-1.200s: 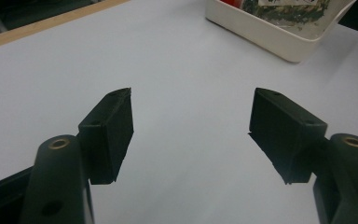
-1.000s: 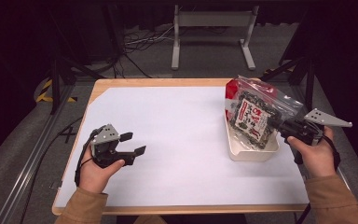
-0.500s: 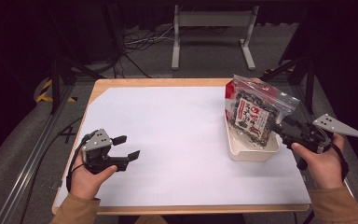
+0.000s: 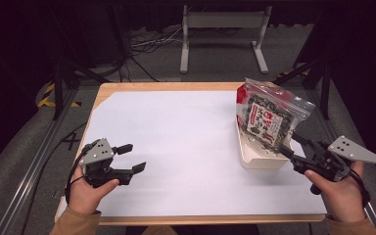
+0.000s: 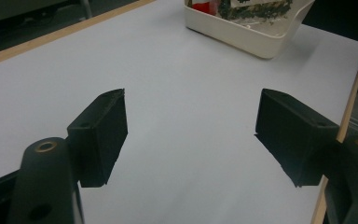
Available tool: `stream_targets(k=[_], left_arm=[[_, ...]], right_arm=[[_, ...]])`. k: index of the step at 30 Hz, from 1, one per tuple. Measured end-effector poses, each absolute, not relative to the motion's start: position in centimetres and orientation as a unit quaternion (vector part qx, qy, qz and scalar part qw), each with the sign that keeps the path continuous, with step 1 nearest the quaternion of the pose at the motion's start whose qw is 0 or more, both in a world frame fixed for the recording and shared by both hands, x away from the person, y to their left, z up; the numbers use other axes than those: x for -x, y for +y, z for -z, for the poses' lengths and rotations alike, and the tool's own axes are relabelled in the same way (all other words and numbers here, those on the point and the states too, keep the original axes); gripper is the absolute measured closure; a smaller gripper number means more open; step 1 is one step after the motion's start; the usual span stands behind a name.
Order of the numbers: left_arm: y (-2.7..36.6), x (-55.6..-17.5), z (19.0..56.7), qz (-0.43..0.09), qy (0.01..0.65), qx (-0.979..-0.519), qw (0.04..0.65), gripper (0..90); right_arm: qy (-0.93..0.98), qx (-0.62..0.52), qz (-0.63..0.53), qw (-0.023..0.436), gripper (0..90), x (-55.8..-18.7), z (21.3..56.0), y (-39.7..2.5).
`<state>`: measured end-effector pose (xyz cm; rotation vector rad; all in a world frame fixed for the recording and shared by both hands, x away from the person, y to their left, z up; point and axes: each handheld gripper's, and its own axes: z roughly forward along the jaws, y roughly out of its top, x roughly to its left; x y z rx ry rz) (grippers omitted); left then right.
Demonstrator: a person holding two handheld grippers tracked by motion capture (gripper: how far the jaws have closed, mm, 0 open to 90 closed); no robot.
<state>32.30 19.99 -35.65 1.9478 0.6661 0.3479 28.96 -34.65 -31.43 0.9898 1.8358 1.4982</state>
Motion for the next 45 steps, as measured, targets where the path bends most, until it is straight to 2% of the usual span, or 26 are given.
stream_targets(k=[4, 10, 14, 35, 40, 45], left_arm=[[20.2, -32.0, 35.7, -0.144, 0.274, -0.805, 0.506, 25.5], [20.3, -31.3, 35.6, -0.145, 0.27, -0.801, 0.515, 25.1], [20.6, -31.0, 35.9, -0.14, 0.265, -0.799, 0.52, 24.9], [22.0, -31.0, 39.8, -0.143, 0.287, -0.773, 0.547, 22.3], [22.1, -31.7, 41.4, -0.148, 0.304, -0.775, 0.534, 20.8], [22.3, -31.9, 41.9, -0.15, 0.313, -0.774, 0.53, 20.5]], right_arm=[[0.703, -0.346, -0.561, 0.266, 33.7, -29.1, 31.8, -33.5], [0.723, -0.314, -0.577, 0.213, 30.5, -30.0, 33.4, -31.6], [0.734, -0.297, -0.578, 0.198, 29.4, -30.6, 34.4, -30.2], [0.744, -0.269, -0.588, 0.165, 28.8, -32.8, 41.1, -26.0], [0.759, -0.244, -0.573, 0.192, 28.4, -32.9, 42.5, -25.3], [0.759, -0.241, -0.571, 0.198, 27.5, -32.9, 42.6, -25.2]])
